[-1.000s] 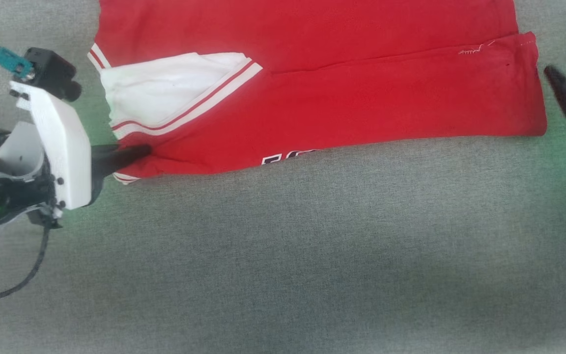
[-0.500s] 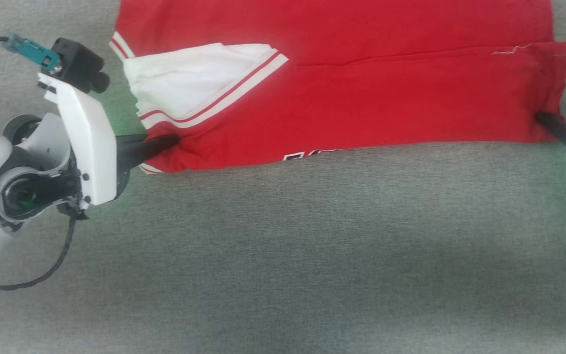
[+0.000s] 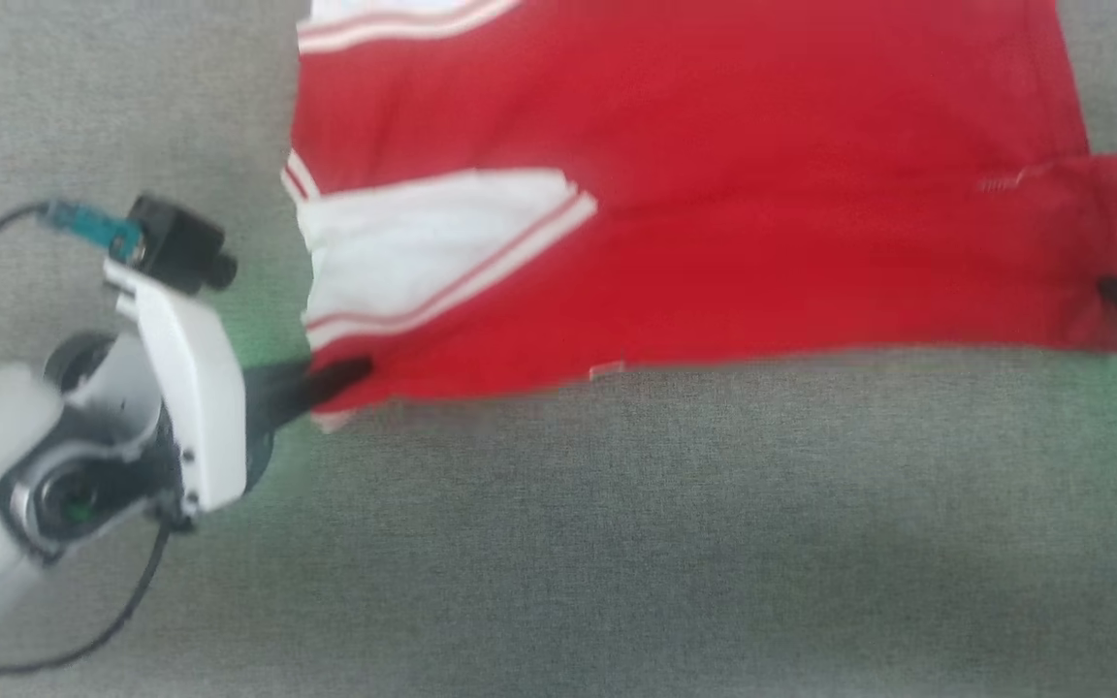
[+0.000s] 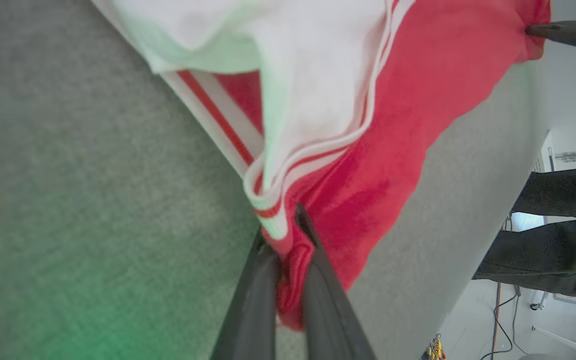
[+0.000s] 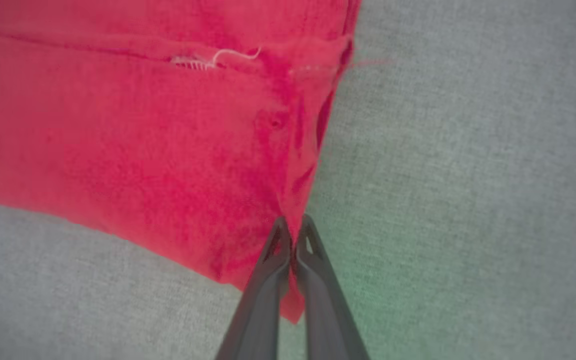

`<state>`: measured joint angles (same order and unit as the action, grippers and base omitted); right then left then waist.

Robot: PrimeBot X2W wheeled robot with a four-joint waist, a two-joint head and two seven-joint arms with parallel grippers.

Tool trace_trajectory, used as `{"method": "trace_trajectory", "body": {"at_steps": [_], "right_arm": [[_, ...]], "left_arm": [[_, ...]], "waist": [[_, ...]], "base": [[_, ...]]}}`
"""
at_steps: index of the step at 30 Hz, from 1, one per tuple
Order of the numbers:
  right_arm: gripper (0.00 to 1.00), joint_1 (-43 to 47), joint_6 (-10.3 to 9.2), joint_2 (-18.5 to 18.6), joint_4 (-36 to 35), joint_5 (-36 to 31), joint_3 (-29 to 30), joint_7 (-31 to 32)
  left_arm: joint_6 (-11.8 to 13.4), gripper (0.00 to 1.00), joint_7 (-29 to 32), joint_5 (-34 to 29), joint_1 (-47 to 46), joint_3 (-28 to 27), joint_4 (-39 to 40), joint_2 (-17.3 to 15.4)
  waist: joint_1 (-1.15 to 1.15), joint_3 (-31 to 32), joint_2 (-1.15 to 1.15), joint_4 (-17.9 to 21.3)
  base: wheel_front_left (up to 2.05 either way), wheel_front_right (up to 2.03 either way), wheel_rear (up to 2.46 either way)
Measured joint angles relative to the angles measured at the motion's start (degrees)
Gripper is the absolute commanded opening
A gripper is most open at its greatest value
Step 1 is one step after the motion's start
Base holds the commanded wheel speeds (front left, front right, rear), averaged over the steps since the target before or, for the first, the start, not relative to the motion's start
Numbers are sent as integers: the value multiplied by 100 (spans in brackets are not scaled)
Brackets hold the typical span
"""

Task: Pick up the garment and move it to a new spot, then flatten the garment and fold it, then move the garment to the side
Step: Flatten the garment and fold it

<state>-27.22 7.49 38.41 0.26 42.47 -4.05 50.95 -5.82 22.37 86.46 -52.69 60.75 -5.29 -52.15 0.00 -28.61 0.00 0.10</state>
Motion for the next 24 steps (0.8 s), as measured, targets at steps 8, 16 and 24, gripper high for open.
{"method": "trace_trajectory", "body": {"at_steps": [8, 16, 24], "right_arm": [[0, 1335, 1, 232, -731, 300, 436, 111], [70, 1965, 1, -37, -1336, 209, 1076, -172], [100, 1607, -1, -449, -1447, -223, 1190, -1373]], "left_arm": [[142, 0, -500, 140, 845, 70, 1050, -692], [410, 43, -976, 118, 1160, 13, 1593, -1003], [477, 100, -1834, 141, 1239, -393, 1475, -1118]], "waist": [[0, 254, 0, -67], [0, 160, 0, -48], [0, 152, 0, 16]], "base": [[0, 0, 0], [0, 0, 0], [0, 0, 0]]}}
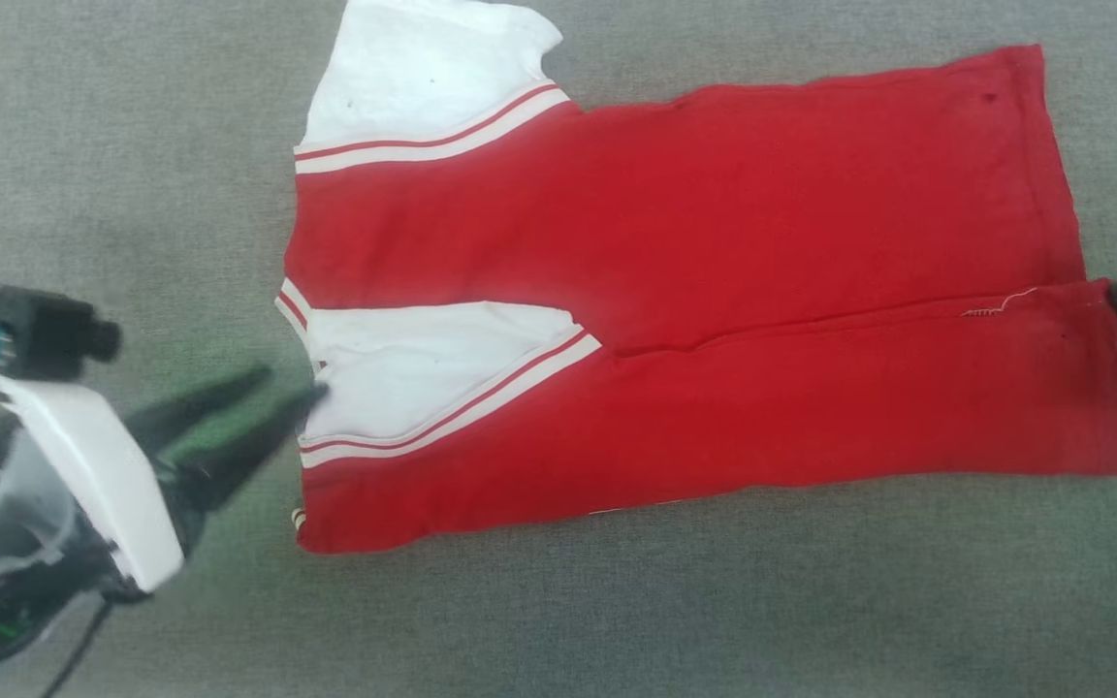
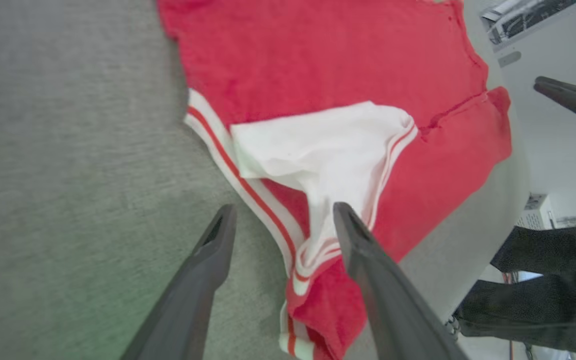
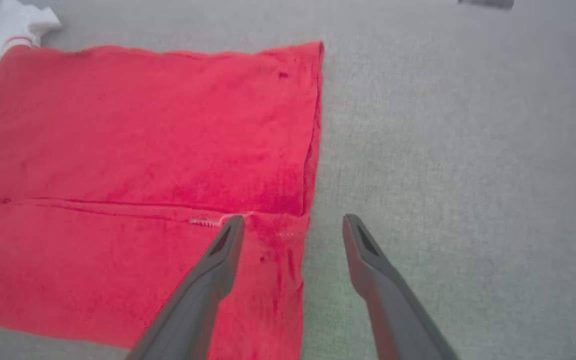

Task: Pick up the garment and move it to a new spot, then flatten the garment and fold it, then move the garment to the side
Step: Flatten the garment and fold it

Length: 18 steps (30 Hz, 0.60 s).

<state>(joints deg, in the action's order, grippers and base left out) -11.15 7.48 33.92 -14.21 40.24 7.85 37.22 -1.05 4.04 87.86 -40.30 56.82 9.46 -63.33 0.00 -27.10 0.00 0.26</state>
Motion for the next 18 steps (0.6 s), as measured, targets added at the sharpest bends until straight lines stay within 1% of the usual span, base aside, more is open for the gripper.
{"method": "trace_trajectory", "body": {"at_steps": [1, 4, 5, 6, 9, 11, 12, 16, 18], "right_arm": [[100, 0, 0, 0, 0, 0, 0, 0], [100, -269, 0, -123, 31, -180, -165, -739], [100, -475, 1, -237, 109, -298, -279, -1278], [100, -475, 1, -237, 109, -298, -279, -1278], [100, -750, 1, -475, 212, -480, -491, -2050], [100, -939, 0, -645, 358, -558, -603, -2457], [100, -1120, 1, -803, 464, -625, -698, -2813], [100, -1358, 1, -1081, 675, -723, -812, -3278], [100, -1401, 1, -1179, 735, -747, -865, -3426]], "left_arm": [[0, 100, 0, 0, 0, 0, 0, 0], [7, 100, -438, -52, -8, -219, -166, 20], [88, 100, -746, -115, -113, -387, -419, 124], [88, 100, -746, -115, -113, -387, -419, 124], [243, 100, -971, -396, -428, -535, -939, 298], [248, 100, -969, -564, -736, -617, -1316, 456], [341, 100, -970, -732, -1140, -702, -1713, 646], [320, 100, -675, -1033, -2124, -806, -2639, 959], [268, 100, -360, -1080, -2572, -787, -3050, 1138]], "waist": [[0, 0, 0, 0], [0, -14, 0, 53], [0, -45, 0, 91], [0, -45, 0, 91], [0, -109, 0, 185], [0, -167, 0, 272], [0, -238, 0, 378], [0, -397, 0, 632], [0, -476, 0, 777]], "base": [[0, 0, 0], [0, 0, 0], [0, 0, 0], [0, 0, 0], [0, 0, 0], [0, 0, 0], [0, 0, 0], [0, 0, 0], [0, 0, 0]]}}
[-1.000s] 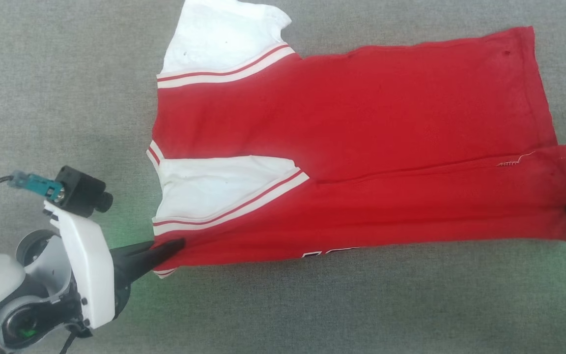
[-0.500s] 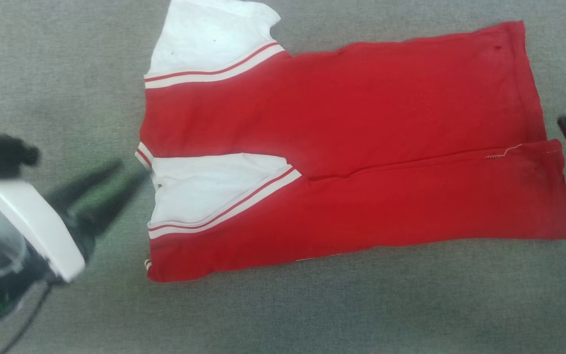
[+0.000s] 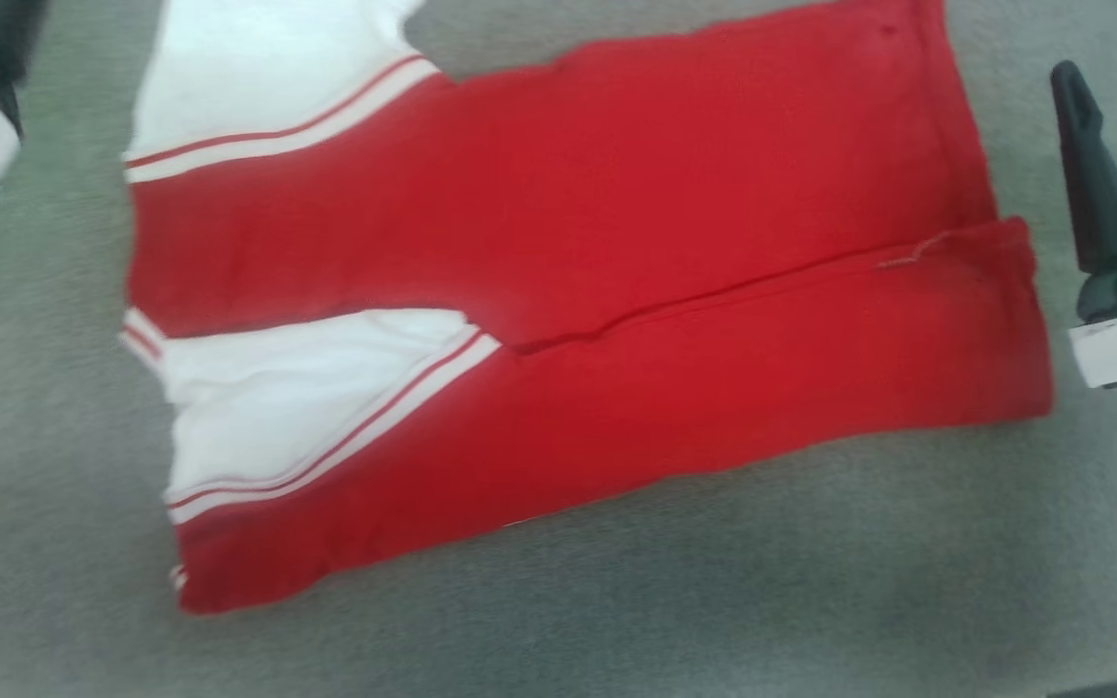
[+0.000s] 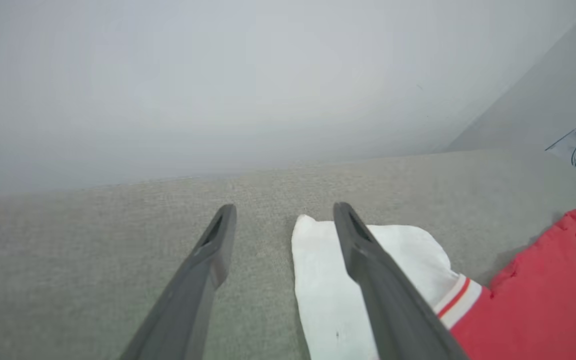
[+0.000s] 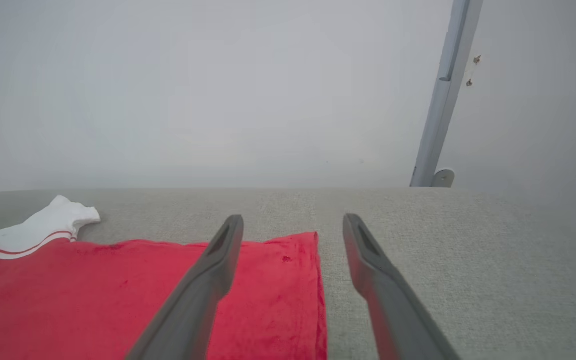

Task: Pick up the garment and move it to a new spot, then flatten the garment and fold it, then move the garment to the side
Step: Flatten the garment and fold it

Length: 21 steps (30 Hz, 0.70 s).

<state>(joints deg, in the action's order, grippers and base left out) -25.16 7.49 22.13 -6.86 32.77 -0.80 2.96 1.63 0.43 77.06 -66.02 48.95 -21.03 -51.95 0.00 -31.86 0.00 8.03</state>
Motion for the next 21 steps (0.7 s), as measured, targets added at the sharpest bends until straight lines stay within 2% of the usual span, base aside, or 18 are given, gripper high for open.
{"method": "trace_trajectory", "body": {"at_steps": [5, 9, 12, 17, 20, 21], "right_arm": [[100, -41, -1, -127, 119, -10, -100, -249], [100, -31, 0, -180, 177, -7, -153, -334], [100, -17, 0, -197, 209, 10, -160, -354], [100, 6, 0, -190, 294, 85, -231, -328], [100, -78, 0, -108, 328, 159, -313, -151], [100, -166, 0, -59, 342, 196, -348, -53]], "left_arm": [[-198, 100, 1002, -243, -949, 243, -900, 283], [-266, 100, 2535, -151, -1278, 653, -1474, 433], [-235, 100, 3462, -58, -1561, 805, -1759, 435], [-352, 100, 4278, 46, -1871, 937, -1856, 476], [-420, 13, 4431, 158, -1924, 892, -1874, 549], [-446, 0, 4444, 155, -1959, 900, -1875, 566]], "waist": [[0, -172, 0, 366], [0, -268, 0, 601], [0, -314, 0, 728], [0, -409, 0, 811], [0, -463, 0, 807], [0, -480, 0, 801]], "base": [[0, 0, 0], [0, 0, 0], [0, 0, 0], [0, 0, 0], [0, 0, 0], [0, 0, 0]]}}
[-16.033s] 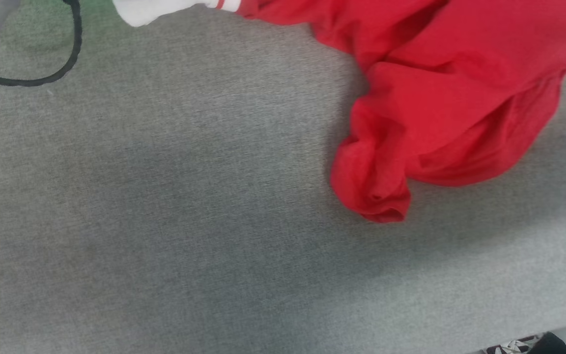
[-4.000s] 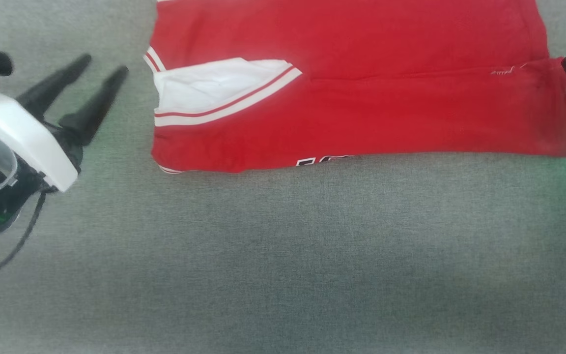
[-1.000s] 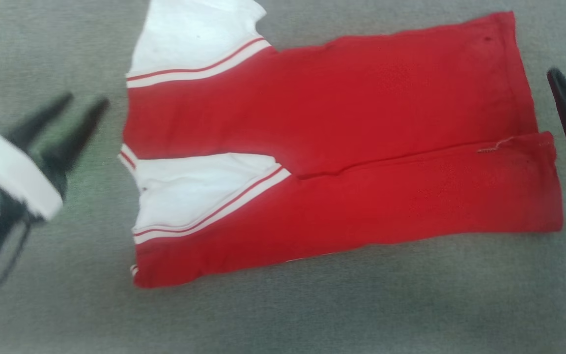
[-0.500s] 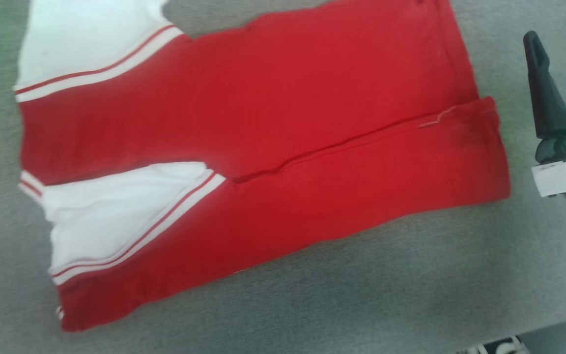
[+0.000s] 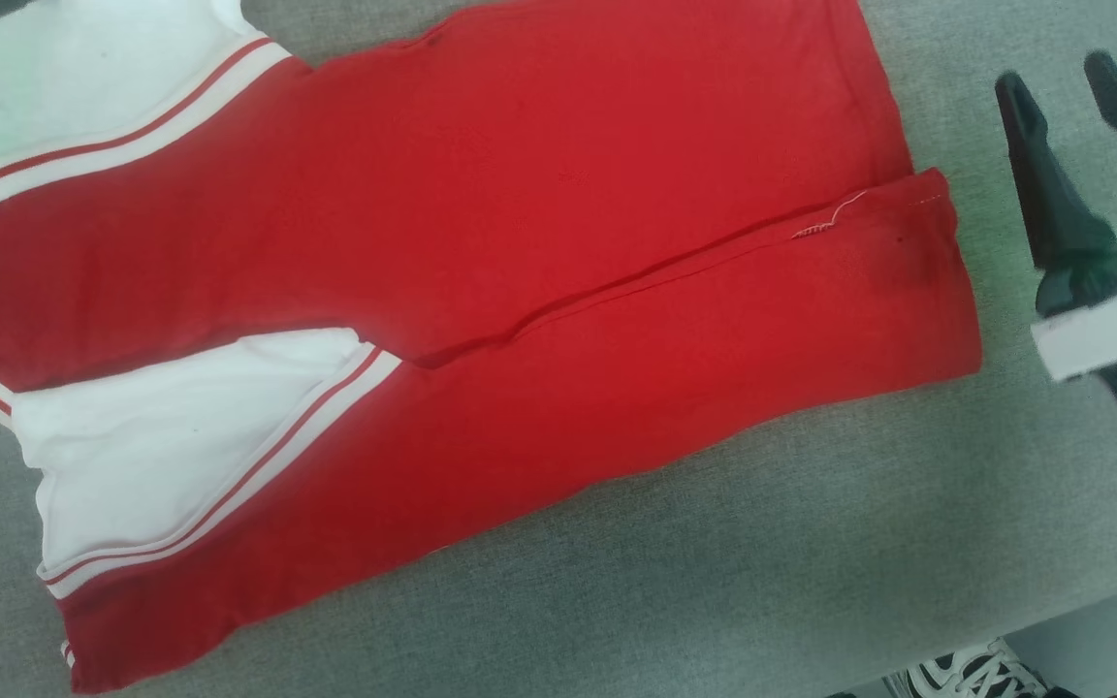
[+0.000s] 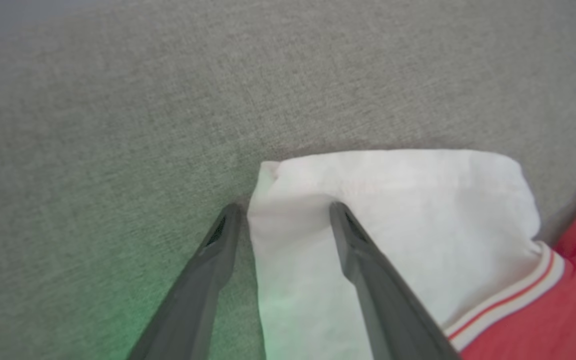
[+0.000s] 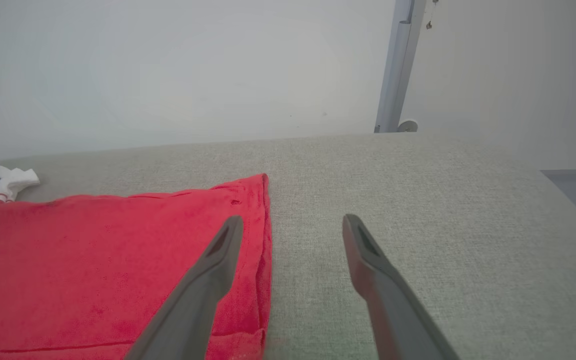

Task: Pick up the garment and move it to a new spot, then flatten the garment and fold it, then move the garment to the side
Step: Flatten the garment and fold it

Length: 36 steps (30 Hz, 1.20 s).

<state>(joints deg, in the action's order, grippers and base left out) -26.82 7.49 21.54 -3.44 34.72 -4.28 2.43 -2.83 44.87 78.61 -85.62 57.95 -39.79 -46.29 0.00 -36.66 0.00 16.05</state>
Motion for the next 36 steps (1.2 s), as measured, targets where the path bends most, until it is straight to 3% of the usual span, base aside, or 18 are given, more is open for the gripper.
{"method": "trace_trajectory", "body": {"at_steps": [5, 18, 24, 25, 26, 27, 36], "right_arm": [[100, -732, 0, 307, 287, 168, -293, 778], [100, -3068, 0, 1007, 2190, 727, -1547, 3672], [100, -3632, -1, 1238, 2487, 877, -1871, 4292], [50, -3685, -1, 1262, 2528, 882, -1913, 4301], [21, -3716, -1, 1292, 2559, 905, -1951, 4352], [0, -3748, -1, 1328, 2573, 918, -1993, 4386], [0, -3602, 4, 1558, 2635, 978, -2082, 3862]], "left_arm": [[-121, 0, -69, 36, -31, -32, -34, 198], [-415, 0, -510, 58, -98, -37, 4, 833], [-450, 0, -698, 60, -88, -1, 172, 1015], [-452, 0, -722, 60, -76, 10, 211, 1034], [-452, 0, -766, 63, -57, 18, 277, 1048], [-452, 0, -820, 68, -34, 25, 338, 1055], [-452, 0, -1816, 291, 411, -27, 1117, 1013]], "waist": [[0, -59, 0, -74], [0, -238, 0, -768], [0, -323, 0, -1104], [0, -328, 0, -1148], [0, -330, 0, -1188], [0, -327, 0, -1223], [0, 60, 0, -1400]], "base": [[0, 0, 0], [0, 0, 0], [0, 0, 0], [0, 0, 0], [0, 0, 0], [0, 0, 0], [0, 0, 0]]}}
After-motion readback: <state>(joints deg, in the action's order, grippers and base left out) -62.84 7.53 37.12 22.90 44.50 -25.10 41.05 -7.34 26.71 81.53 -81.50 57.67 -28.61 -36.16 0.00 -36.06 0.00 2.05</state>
